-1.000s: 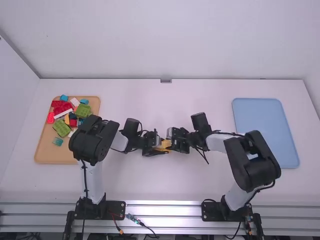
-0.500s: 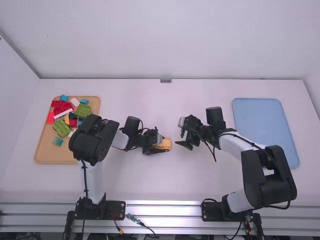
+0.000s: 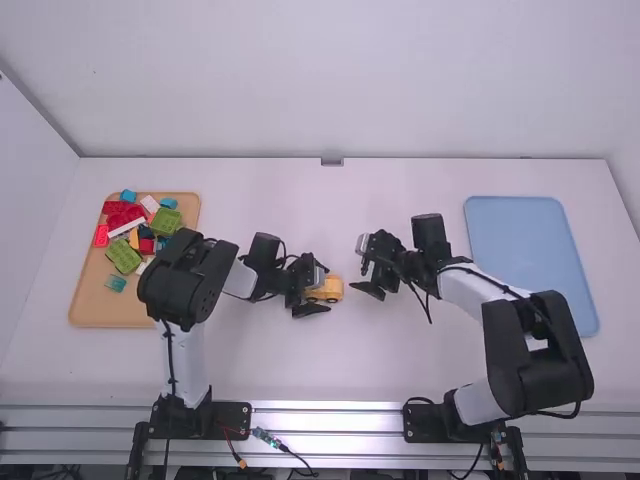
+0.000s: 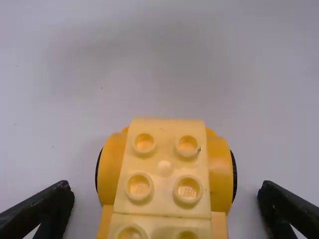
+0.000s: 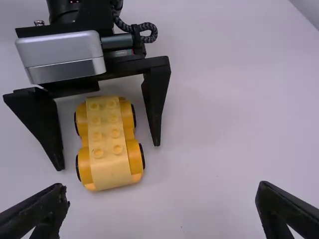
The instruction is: Assemble lego blocks to make yellow taxi
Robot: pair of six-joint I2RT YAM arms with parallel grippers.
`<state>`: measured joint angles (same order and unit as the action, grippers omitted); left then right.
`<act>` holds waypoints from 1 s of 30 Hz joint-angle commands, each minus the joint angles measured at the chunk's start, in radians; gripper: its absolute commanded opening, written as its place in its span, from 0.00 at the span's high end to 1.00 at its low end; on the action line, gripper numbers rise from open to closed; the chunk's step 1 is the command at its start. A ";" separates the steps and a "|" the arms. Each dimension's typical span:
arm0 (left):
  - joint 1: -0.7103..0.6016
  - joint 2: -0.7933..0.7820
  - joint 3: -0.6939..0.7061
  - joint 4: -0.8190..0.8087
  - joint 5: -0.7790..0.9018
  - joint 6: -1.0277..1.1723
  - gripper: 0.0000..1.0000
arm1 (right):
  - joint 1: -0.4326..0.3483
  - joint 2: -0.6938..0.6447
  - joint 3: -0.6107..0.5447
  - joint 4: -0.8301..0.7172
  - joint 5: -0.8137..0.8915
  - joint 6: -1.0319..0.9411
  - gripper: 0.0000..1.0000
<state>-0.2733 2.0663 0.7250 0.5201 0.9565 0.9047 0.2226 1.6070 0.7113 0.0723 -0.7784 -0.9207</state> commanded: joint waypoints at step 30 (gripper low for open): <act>-0.002 -0.178 0.088 -0.462 -0.302 -0.059 0.01 | 0.000 -0.023 0.009 0.002 -0.001 -0.011 0.01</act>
<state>-0.2729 1.8996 0.7990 0.0780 0.7090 0.8471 0.2222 1.6070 0.7113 0.0753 -0.7776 -0.9302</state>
